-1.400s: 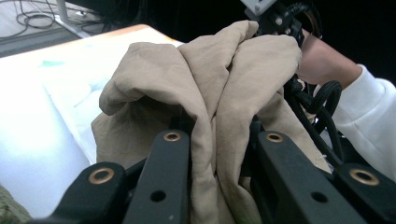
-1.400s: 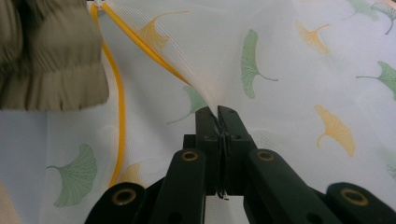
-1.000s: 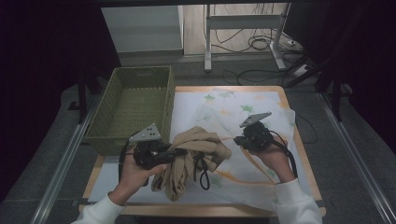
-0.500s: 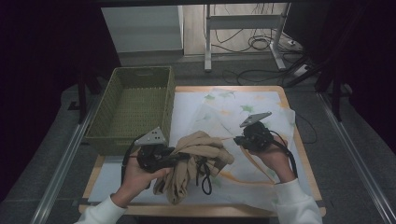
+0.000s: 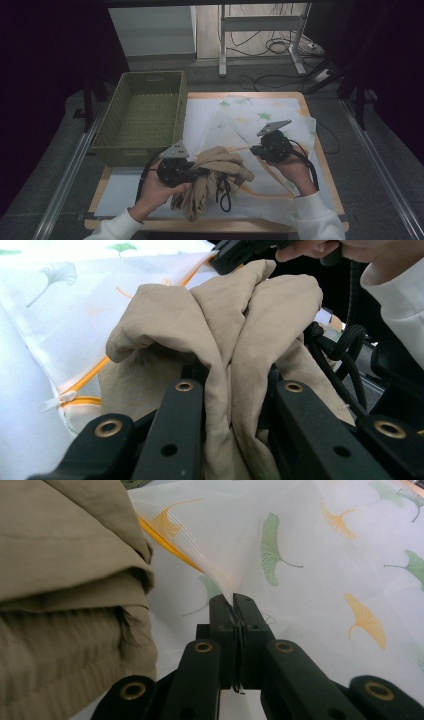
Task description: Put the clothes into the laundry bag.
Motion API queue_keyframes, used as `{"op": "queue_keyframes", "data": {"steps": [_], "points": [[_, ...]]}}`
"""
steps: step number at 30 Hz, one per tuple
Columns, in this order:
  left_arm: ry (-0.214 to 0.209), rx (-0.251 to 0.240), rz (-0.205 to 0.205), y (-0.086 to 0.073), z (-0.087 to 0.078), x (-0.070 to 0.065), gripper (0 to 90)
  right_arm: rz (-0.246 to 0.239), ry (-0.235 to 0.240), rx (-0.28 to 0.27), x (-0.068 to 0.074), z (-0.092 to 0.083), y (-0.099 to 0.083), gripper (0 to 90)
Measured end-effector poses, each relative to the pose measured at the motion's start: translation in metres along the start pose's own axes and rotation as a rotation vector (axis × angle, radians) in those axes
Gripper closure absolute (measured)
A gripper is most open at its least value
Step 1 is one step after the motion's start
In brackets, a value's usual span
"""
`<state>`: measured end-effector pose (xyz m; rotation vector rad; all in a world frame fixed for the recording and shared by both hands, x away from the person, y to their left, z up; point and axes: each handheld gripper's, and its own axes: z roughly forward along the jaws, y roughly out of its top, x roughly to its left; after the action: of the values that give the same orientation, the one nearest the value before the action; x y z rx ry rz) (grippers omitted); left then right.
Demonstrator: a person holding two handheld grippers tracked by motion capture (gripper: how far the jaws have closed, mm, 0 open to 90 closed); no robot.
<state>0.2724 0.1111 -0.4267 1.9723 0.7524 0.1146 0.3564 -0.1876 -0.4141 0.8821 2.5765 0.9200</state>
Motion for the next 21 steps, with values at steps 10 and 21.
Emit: {"op": "queue_keyframes", "data": {"steps": [10,21], "points": [[-0.014,0.025,0.002,-0.003,0.01,-0.002,79.7,-0.002,-0.003,-0.01,0.0,-0.002,0.001,86.8],[-0.01,0.038,0.005,-0.002,0.023,-0.001,79.7,0.002,0.005,-0.012,0.0,-0.002,0.001,86.8]]}}
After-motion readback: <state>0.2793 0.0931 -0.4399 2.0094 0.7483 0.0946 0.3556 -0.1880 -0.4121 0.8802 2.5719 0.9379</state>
